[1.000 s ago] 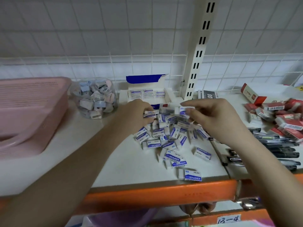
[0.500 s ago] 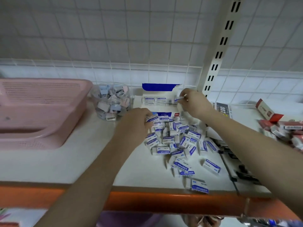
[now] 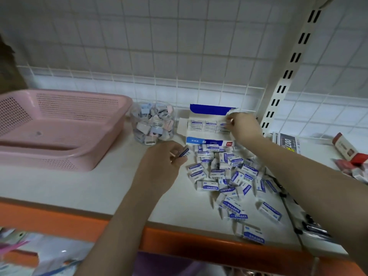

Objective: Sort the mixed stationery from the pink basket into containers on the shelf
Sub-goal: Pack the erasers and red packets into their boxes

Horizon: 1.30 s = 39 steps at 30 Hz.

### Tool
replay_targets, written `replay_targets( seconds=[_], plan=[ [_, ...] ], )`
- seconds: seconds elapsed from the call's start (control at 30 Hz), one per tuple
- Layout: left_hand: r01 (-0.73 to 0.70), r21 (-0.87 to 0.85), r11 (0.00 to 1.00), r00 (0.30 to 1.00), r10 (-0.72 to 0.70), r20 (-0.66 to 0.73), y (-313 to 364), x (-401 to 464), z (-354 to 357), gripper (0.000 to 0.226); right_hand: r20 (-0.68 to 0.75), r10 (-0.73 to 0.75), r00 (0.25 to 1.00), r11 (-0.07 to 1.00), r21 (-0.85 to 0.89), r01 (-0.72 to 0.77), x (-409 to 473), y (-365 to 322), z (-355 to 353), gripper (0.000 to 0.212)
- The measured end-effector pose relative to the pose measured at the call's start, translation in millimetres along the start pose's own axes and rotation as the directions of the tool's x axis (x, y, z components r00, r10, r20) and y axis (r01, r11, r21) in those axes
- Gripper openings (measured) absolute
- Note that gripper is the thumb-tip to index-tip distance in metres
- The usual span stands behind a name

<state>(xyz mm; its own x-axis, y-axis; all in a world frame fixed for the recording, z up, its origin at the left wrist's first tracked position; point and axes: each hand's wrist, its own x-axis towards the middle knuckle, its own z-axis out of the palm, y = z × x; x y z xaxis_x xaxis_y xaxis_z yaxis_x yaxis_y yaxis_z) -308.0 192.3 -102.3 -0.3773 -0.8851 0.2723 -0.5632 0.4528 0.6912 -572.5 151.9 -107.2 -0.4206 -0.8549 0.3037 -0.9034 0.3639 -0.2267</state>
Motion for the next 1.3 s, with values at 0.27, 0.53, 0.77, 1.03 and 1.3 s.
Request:
replay_targets(
  seconds=[0.27, 0.53, 0.77, 1.03, 1.3],
  plan=[
    [-0.018, 0.000, 1.000, 1.000, 0.018, -0.004, -1, 5, 0, 0.013, -0.009, -0.031, 0.999, 0.974, -0.227, 0.028, -7, -6, -4, 0.021],
    [-0.052, 0.042, 0.998, 0.998, 0.050, 0.035, -5, 32, -5, 0.019, 0.049, -0.054, 0.997, 0.979, -0.193, 0.063, -9, -9, -20, 0.031],
    [-0.179, 0.173, 0.969, 0.978, 0.156, 0.139, 2, 80, -5, 0.022, 0.375, -0.342, 0.862, 0.940, 0.118, 0.321, -73, -18, -74, 0.027],
    [-0.254, 0.298, 0.920, 0.947, 0.174, 0.268, 15, 129, 39, 0.027, 0.395, -0.343, 0.852, 0.938, 0.197, 0.287, -110, -8, -69, 0.044],
    [-0.297, 0.593, 0.748, 0.941, 0.124, 0.315, 8, 148, 55, 0.019, 0.263, -0.445, 0.856, 0.895, 0.085, 0.439, -117, -10, -62, 0.034]
  ],
)
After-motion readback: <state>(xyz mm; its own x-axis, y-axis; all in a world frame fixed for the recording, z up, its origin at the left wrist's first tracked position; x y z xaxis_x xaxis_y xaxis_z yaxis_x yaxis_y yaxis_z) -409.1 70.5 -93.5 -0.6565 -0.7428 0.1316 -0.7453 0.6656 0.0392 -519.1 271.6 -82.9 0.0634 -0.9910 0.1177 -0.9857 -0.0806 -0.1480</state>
